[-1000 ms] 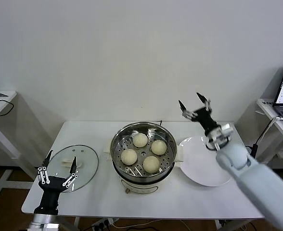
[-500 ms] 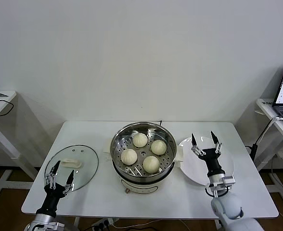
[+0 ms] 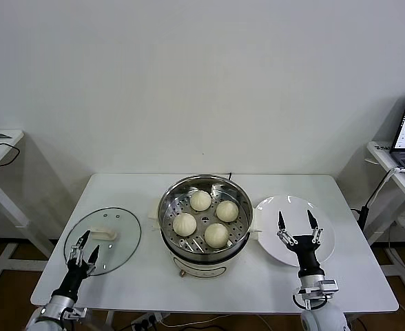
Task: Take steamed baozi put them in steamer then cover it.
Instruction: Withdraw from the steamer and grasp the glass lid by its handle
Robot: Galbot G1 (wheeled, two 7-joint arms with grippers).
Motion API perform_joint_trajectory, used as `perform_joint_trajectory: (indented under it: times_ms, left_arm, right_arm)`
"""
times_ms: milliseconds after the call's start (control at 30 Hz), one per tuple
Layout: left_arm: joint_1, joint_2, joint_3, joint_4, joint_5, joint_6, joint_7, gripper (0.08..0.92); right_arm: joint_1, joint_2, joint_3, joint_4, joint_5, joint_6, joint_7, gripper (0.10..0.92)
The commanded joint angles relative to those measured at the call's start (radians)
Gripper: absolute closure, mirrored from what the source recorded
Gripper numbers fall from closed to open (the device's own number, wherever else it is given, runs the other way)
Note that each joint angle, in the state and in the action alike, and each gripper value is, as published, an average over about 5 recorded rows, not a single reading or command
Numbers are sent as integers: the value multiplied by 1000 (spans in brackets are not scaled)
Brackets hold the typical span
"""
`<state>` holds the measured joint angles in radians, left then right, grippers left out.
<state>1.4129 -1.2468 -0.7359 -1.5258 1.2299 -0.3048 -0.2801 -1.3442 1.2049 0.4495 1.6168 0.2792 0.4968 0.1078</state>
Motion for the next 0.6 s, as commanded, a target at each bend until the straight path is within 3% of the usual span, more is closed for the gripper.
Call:
perform_joint_trajectory:
  times_ms: [33,600]
  left_arm:
    - [-115,20,5,92,95,6,-13,177]
    - [-164,31,37,142,93,20,23,177]
  right_arm:
    - [-39,36,26,8,-28,-6,-2,203]
    - [-34,49,25,17,-39,-21,3,203]
